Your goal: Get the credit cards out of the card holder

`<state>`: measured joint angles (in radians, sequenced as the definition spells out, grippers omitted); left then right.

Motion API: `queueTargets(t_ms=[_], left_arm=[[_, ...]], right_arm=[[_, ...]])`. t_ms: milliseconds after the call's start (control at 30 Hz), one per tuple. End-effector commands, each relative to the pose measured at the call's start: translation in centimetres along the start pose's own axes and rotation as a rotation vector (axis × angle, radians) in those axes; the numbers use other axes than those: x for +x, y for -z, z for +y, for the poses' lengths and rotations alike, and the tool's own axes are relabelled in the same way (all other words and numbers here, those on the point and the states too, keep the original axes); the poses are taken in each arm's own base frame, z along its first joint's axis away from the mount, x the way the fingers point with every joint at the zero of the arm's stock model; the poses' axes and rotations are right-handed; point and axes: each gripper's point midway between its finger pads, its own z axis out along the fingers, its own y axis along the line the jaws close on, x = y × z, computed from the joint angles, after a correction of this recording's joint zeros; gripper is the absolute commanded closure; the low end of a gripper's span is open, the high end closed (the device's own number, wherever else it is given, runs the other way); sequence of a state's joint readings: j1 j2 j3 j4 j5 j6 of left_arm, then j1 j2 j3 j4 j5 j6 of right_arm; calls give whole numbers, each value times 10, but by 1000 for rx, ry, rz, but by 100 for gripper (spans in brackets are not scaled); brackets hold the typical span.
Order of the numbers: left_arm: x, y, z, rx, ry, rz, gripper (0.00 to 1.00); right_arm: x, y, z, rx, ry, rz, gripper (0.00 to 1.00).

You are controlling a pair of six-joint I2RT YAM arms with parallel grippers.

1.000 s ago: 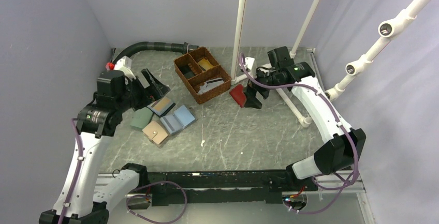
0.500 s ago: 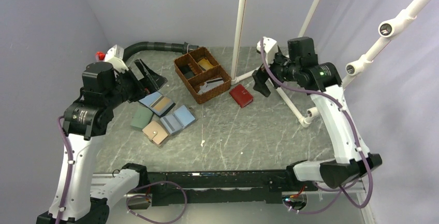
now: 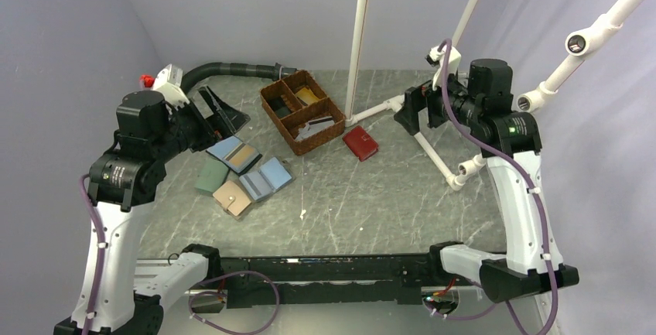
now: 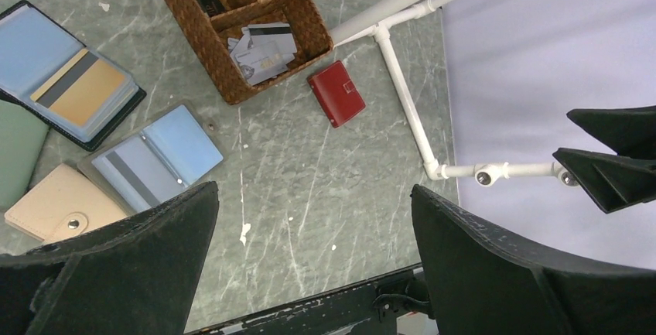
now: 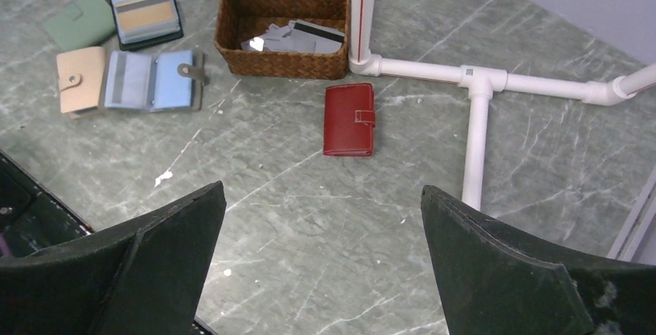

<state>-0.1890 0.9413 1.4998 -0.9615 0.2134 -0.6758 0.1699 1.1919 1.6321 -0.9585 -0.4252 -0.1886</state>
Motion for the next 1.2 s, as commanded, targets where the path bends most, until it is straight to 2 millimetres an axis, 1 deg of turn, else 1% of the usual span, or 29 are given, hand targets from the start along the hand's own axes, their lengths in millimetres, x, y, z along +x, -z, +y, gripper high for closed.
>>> queueTargets(t_ms=[0, 167, 533, 800, 900, 1167], left_arm=[[-10, 5, -14, 56, 7, -40, 1], [-7, 4, -3, 8, -6, -31, 1], [-8, 8, 0, -11, -22, -39, 1], [-10, 3, 0, -12, -37, -33, 1], [-9, 1, 6, -36, -43, -31, 0], [-14, -1, 7, -49, -72, -38, 1]], right_arm=[[-19, 15, 4, 13, -59, -103, 0], [-28, 18, -2, 25, -98, -136, 0], [-33, 21, -3, -2, -131, -163, 0], [-36, 20, -2, -25, -122, -178, 0], [-37, 19, -5, -16, -132, -181, 0], [-43, 20, -11, 12, -130, -197, 0]])
